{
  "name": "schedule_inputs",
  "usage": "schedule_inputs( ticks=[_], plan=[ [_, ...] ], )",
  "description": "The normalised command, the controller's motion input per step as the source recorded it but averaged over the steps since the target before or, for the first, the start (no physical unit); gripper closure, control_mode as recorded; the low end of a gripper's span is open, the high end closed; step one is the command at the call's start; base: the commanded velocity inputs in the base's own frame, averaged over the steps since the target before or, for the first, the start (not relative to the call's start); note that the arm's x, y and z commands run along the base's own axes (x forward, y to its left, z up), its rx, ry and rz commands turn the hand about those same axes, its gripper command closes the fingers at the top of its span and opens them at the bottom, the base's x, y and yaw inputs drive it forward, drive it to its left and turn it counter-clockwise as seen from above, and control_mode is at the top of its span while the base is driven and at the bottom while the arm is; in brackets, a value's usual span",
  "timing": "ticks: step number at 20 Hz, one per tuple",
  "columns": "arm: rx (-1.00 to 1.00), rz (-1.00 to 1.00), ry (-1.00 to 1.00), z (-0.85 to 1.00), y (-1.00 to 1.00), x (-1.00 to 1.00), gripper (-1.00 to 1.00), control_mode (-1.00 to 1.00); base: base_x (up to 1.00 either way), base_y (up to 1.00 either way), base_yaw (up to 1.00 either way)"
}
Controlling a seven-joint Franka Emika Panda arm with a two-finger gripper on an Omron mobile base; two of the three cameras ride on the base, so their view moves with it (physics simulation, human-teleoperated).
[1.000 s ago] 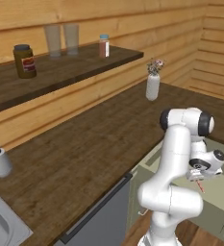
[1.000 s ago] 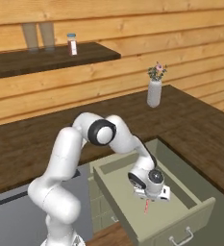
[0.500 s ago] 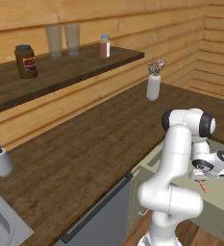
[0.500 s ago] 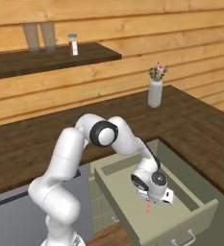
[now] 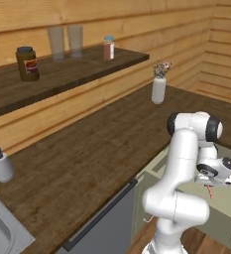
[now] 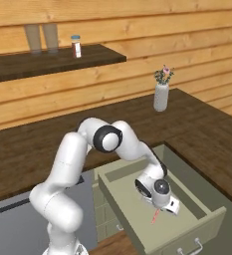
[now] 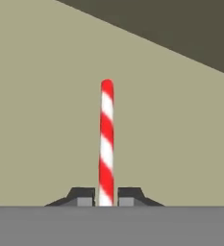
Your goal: Take a straw from the drawer in front and place it inside the glass cup on the dining counter.
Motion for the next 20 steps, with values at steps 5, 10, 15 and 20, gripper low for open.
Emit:
schedule_inputs(
  ticks=[5,10,15,20],
  plan=[
    [0.00,-0.09,-0.05,0.06,-0.09,0.00,1.00,-1.00,0.00,0.00,0.00],
    [0.00,-0.01,-0.06,0.64,-0.10,-0.03,1.00,-1.00,0.00,0.00,0.00],
    [0.00,0.00,-0.03,1.00,0.00,-0.40,1.00,-1.00,0.00,0.00,0.00],
    [0.00,0.00,0.00,1.00,0.00,-0.57,1.00,-1.00,0.00,0.00,0.00]
  ],
)
